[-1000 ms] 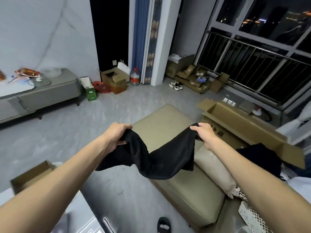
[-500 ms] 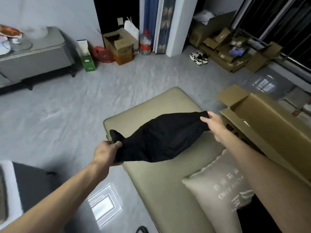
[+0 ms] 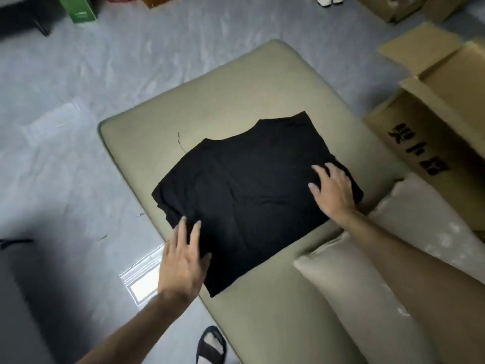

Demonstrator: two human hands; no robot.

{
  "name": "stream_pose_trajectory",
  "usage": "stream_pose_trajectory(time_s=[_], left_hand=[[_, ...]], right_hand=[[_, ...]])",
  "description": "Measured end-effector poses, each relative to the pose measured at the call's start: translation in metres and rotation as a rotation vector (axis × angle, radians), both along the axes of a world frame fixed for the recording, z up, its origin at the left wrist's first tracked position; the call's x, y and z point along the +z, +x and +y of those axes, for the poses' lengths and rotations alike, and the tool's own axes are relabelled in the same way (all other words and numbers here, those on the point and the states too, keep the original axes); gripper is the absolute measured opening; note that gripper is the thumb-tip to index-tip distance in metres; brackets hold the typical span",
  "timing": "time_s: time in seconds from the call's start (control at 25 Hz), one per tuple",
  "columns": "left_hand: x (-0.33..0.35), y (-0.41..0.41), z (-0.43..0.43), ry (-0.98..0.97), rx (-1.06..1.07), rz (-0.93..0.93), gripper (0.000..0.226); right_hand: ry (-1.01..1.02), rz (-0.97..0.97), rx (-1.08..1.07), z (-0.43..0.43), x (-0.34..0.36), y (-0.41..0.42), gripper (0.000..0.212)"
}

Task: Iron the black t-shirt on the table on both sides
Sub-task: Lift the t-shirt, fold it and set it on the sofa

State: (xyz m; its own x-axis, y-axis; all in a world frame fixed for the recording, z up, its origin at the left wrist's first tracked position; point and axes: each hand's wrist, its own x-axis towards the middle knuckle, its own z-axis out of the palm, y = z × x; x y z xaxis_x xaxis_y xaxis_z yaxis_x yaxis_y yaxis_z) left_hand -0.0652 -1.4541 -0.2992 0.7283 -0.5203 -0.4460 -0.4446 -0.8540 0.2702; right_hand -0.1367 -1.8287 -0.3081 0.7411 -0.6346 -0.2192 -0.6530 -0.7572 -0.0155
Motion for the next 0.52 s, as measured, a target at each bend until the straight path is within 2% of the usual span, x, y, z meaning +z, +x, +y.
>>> stream_pose_trajectory(time_s=[0.04,0.12,0.2,0.32,0.4,0.52], left_hand=[[-0.007,0.002,-0.002,0.064,-0.185,0.005,0.068],[-0.012,0.013,-0.005,0.161,-0.327,0.133,0.068],[0.005,0.026,-0.001,0.135,-0.238,0.29,0.058],[0.066,0.051,0.029,-0.021,-0.024,0.444,0.038],[0.108,0.065,0.062,-0.061,0.041,0.472,0.029],[0.175,0.082,0.132,-0.08,0.104,0.399,0.028]], right_hand=[[0.068,0.039,0.074,0.02,-0.015,0.005,0.054],[0.136,0.128,0.056,0.051,-0.034,0.011,0.062],[0.173,0.127,-0.034,0.076,-0.026,0.02,0.064],[0.27,0.052,-0.014,0.127,0.03,0.046,0.051],[0.381,0.024,0.023,0.175,0.075,0.063,0.04],[0.503,0.006,0.102,0.266,0.147,0.088,0.03]])
